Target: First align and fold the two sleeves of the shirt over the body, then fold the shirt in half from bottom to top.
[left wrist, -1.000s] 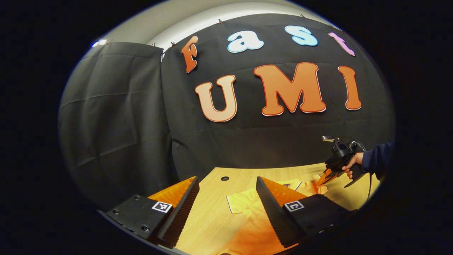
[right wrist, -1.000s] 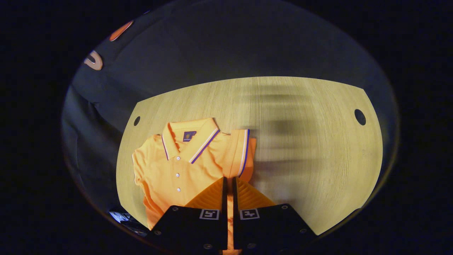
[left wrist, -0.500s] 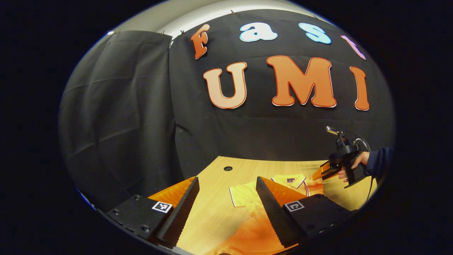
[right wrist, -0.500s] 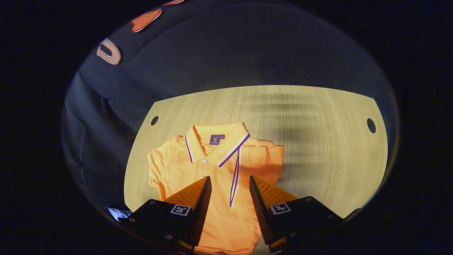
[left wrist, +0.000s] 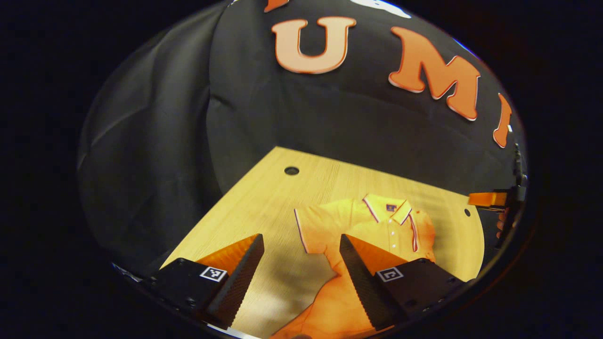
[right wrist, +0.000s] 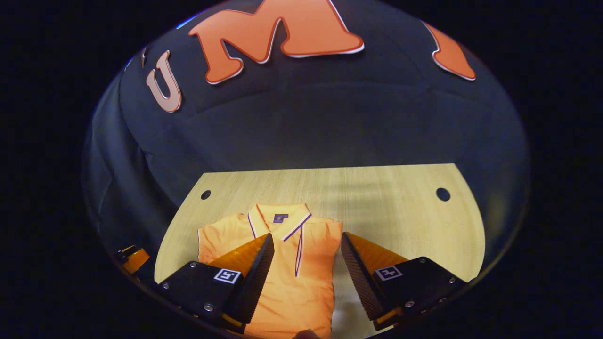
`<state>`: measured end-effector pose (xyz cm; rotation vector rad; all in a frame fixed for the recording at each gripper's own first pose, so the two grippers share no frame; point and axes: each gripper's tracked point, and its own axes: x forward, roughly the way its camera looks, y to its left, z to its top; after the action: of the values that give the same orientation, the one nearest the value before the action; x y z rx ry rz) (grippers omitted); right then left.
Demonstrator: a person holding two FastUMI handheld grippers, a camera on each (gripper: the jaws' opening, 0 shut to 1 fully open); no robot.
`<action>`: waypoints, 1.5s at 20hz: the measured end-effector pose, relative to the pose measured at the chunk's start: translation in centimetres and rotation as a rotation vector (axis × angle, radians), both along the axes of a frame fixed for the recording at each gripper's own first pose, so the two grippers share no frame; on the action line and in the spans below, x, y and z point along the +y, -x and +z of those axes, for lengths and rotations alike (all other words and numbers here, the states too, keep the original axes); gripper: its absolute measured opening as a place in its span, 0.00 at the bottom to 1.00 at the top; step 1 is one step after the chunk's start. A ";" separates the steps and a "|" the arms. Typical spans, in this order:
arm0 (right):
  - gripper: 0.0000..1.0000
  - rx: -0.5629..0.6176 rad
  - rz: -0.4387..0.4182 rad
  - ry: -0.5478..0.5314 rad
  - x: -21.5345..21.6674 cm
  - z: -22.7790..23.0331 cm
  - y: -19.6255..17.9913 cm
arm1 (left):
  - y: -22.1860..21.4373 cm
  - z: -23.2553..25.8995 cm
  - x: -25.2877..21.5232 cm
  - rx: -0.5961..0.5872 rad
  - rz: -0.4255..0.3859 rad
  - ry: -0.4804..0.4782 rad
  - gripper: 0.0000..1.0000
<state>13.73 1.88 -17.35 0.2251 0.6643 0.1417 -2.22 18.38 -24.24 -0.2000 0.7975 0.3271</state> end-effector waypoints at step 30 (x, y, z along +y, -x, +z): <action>0.93 -0.111 -0.557 0.182 -9.5 5.7 26.1 | -12.7 -18.3 1.5 0.580 -0.202 0.090 0.24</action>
<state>-12.41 -7.58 -11.67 0.2176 0.4808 -0.4361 10.51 19.92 -42.51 -0.1057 1.3961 0.1556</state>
